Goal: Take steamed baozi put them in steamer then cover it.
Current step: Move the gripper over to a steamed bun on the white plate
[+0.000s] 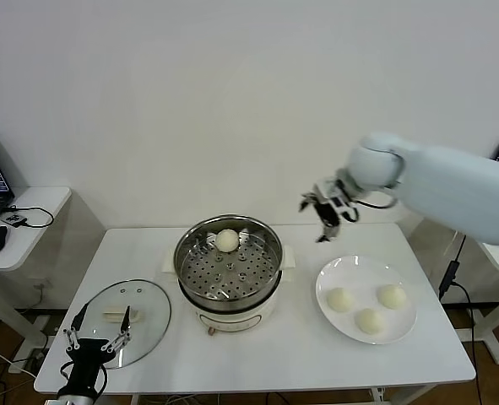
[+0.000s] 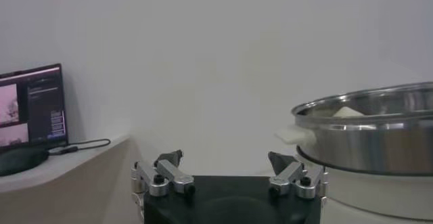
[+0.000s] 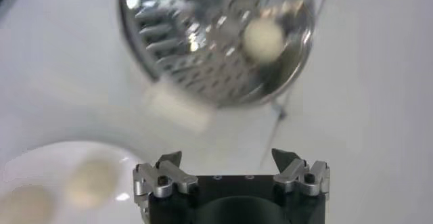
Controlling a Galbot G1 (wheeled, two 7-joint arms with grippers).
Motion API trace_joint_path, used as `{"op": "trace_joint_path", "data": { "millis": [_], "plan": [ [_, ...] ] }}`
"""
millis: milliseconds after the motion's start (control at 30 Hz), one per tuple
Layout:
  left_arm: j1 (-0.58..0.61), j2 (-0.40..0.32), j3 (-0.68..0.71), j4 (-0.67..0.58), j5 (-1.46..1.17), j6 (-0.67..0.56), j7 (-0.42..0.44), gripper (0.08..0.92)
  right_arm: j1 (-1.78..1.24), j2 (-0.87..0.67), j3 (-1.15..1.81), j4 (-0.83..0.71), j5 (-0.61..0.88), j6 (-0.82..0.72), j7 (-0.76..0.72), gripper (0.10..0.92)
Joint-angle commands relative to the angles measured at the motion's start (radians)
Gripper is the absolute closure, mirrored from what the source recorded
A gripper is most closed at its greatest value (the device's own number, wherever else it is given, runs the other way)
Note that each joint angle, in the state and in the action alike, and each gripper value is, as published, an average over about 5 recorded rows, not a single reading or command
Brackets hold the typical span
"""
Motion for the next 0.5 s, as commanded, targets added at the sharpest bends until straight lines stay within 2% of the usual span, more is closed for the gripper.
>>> {"op": "trace_joint_path", "data": {
  "millis": [33,233,500],
  "plan": [
    [-0.002,0.008,-0.006,0.003,-0.002,0.004,0.001,0.177,-0.125,-0.195,0.032,0.095,-0.053,-0.096,-0.025,0.202],
    [-0.001,0.016,-0.027,0.004,-0.01,0.012,0.006,0.177,-0.341,-0.152,0.17,0.014,-0.118,-0.072,-0.019,0.203],
    [0.007,0.009,-0.043,0.008,-0.011,0.017,0.009,0.177,-0.468,-0.043,0.259,-0.099,-0.183,-0.061,-0.03,0.203]
  ]
}}
